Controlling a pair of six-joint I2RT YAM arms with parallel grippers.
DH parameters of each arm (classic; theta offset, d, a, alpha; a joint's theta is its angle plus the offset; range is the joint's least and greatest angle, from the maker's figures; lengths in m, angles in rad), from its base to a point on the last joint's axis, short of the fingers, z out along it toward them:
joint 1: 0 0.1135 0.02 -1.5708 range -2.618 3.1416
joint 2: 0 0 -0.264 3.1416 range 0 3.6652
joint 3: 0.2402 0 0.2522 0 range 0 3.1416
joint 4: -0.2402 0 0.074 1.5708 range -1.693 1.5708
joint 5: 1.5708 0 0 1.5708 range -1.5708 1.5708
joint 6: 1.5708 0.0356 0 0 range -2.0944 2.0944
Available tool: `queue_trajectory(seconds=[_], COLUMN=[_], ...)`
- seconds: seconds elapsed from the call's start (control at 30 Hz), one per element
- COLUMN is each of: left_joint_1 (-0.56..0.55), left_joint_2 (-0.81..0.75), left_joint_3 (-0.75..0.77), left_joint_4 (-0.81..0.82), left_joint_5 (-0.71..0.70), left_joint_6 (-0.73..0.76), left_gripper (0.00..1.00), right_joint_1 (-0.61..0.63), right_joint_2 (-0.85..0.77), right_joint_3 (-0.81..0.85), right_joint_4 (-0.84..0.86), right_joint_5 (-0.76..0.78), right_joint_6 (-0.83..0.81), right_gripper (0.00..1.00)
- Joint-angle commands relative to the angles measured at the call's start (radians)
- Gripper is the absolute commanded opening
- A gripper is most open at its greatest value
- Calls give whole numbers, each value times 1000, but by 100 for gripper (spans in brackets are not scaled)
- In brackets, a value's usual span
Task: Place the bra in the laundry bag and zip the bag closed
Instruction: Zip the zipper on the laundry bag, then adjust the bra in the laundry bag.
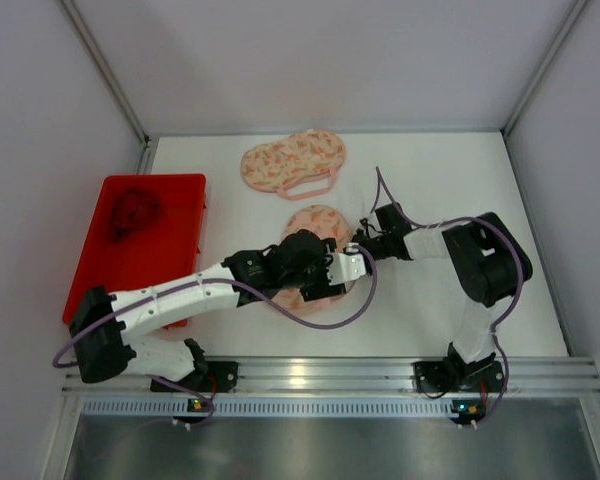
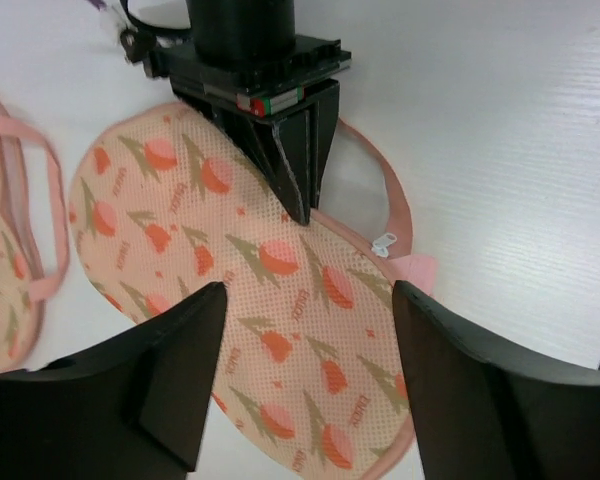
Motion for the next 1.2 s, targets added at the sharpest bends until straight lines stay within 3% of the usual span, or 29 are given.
queue_trajectory(seconds=[0.0, 0.1, 0.2, 0.5, 0.8, 1.17], left_joint_1=[6, 4, -11, -40, -40, -39], left_joint_2=[12, 34, 80, 216, 161, 141], left_joint_3=[-11, -23, -22, -8, -57, -117], left_joint_4=[-58, -55, -51, -15, 20, 97], left_joint_5=[-60, -54, -98, -219, -287, -344], left_joint_6=[-155, -169, -155, -138, -127, -40], left_gripper=[75, 87, 88, 89, 89, 88], right_joint_1=[-6, -6, -6, -8, -11, -13], right_joint_2=[-53, -64, -71, -64, -61, -62], right_joint_3=[-16, -34, -34, -31, 13, 27], right_joint_4=[97, 120, 105, 105, -67, -98], right_joint_5=[-2, -10, -10, -32, 30, 30], right_joint_6=[75, 107, 111, 131, -14, -79], right_gripper=[0, 0, 0, 0, 0, 0])
